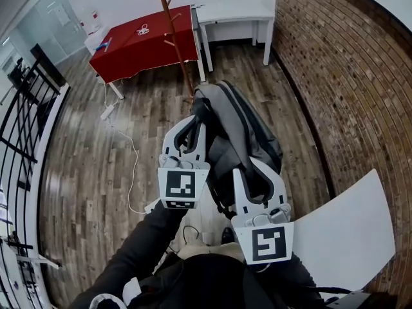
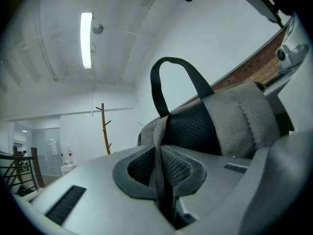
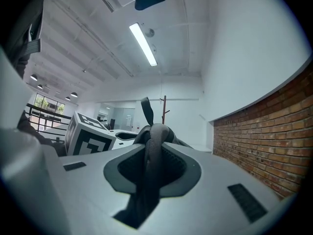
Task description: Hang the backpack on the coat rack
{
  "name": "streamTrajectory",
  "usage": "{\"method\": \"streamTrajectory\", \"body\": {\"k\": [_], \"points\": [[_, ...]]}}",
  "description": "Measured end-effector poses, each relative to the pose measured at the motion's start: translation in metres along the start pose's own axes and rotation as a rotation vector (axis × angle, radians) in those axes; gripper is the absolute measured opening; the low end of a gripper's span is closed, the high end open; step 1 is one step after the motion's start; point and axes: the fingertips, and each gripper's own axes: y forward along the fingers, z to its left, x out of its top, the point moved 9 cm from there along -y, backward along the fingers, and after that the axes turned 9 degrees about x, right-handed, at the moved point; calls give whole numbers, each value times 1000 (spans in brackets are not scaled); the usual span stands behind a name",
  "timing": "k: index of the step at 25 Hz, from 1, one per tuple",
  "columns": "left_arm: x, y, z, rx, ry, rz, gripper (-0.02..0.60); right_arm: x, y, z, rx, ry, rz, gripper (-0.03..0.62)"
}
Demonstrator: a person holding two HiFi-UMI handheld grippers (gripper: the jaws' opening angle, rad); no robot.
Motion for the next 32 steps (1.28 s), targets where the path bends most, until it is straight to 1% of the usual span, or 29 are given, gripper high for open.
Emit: {"method": "streamTrajectory", "body": {"k": [3,6,9,15,18,22,24,27,32], "points": [[-2,18,8,10,3,11,38,0,19,-11,12,10,-8,60],[-7,35,11,23,-11,19,38,-5,35,-23,16,13,-8,60],[-16,52,17,11,-3,21,38,-9,53,-30,11,19,-22,60],[-38,90,37,-5,-29,4,38,-16,97,-38,-3,10,-11,60],[-41,113,50,-10,-60,-14,38,-16,122,-43,-21,17,-1,60],[-47,141,70,-22,-79,-28,38,-16,155,-49,-36,19,2,60],[-55,153,82,-30,-79,-24,38,-17,173,-49,-41,20,6,60],[-71,171,101,-47,-58,-5,38,-20,203,-50,-44,9,8,60],[-88,204,138,-51,-77,-22,38,-23,255,-47,-55,8,14,60]]}}
